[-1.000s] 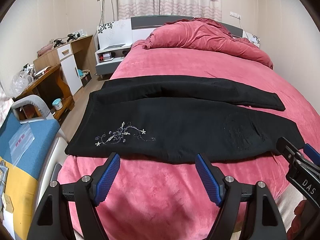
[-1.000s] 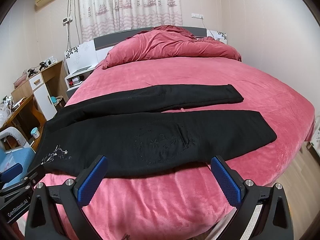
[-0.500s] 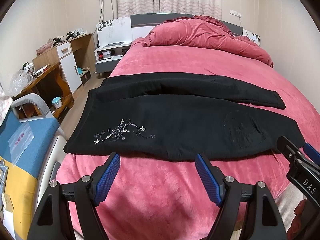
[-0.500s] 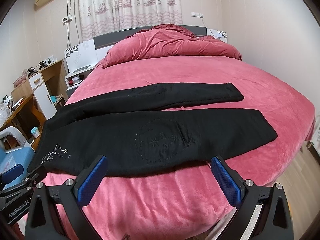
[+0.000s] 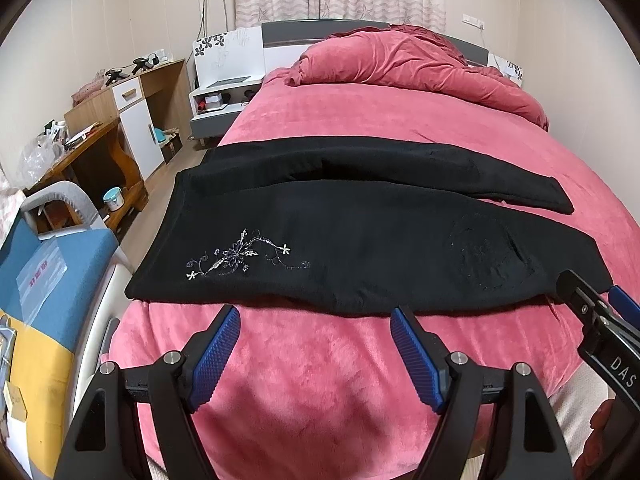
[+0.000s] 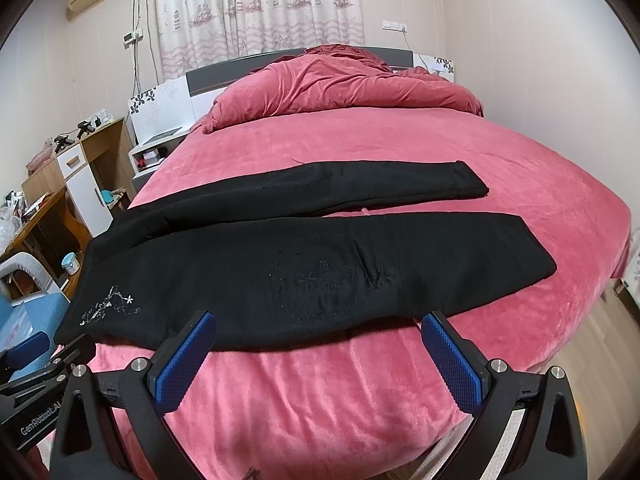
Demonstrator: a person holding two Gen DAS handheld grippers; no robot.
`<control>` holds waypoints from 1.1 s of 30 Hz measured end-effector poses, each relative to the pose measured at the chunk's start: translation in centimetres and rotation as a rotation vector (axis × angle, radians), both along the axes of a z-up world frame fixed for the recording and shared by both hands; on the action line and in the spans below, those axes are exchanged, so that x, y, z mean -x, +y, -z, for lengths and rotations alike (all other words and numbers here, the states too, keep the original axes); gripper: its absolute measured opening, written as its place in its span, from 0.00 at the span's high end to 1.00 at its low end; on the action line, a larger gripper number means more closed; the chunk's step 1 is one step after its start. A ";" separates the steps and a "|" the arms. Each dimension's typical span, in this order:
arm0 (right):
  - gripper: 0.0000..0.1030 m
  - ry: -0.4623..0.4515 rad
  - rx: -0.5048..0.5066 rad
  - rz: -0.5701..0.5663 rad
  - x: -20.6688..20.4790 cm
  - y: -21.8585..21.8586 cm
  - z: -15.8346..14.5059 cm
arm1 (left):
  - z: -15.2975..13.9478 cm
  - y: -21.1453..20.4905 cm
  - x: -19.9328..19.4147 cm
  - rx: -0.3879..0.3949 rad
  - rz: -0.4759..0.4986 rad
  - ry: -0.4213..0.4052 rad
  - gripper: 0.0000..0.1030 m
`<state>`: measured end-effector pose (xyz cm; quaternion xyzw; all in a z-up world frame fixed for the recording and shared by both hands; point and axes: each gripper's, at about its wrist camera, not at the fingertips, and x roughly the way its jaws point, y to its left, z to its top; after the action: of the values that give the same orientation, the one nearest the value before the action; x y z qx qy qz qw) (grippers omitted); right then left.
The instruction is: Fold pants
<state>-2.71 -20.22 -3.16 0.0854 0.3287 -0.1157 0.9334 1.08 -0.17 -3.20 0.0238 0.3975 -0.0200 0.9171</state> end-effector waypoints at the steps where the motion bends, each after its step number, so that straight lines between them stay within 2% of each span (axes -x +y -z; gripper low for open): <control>1: 0.00 0.001 0.000 0.000 0.0 0.0 0.1 | 0.0 0.0 0.0 -0.001 -0.001 0.002 0.23; 11: 0.00 0.014 -0.017 0.004 -0.1 -0.3 0.6 | 0.7 0.4 -0.4 0.010 -0.007 0.033 0.23; 15: 0.00 0.023 -0.054 0.006 -0.4 -1.1 1.1 | 1.7 0.9 -1.4 0.059 0.004 0.110 0.23; 18: 0.00 0.028 -0.063 0.022 -0.6 -1.8 1.7 | 3.2 2.3 -2.6 0.174 -0.007 0.221 0.23; 20: 0.00 0.024 -0.068 0.033 -0.6 -2.5 1.9 | 4.6 3.7 -3.4 0.290 -0.024 0.300 0.23; 23: 0.00 0.008 -0.127 0.019 -0.8 -4.0 2.4 | 6.3 5.7 -4.0 0.428 -0.059 0.361 0.23; 25: 0.00 0.033 -0.136 0.046 -1.0 -5.2 3.0 | 7.1 6.7 -4.2 0.468 -0.063 0.357 0.26; 29: 0.00 0.123 -0.161 0.076 -1.7 -8.4 4.4 | 7.2 8.1 -4.4 0.482 -0.037 0.282 0.26; 33: 0.00 0.143 -0.288 0.145 -1.7 -13.5 5.8 | 8.2 10.2 -5.4 0.545 -0.089 0.265 0.26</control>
<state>-1.00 -33.74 -9.00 0.2334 0.4002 -0.1404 0.8750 6.47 10.02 -11.39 -0.2434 0.4942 -0.0886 0.8299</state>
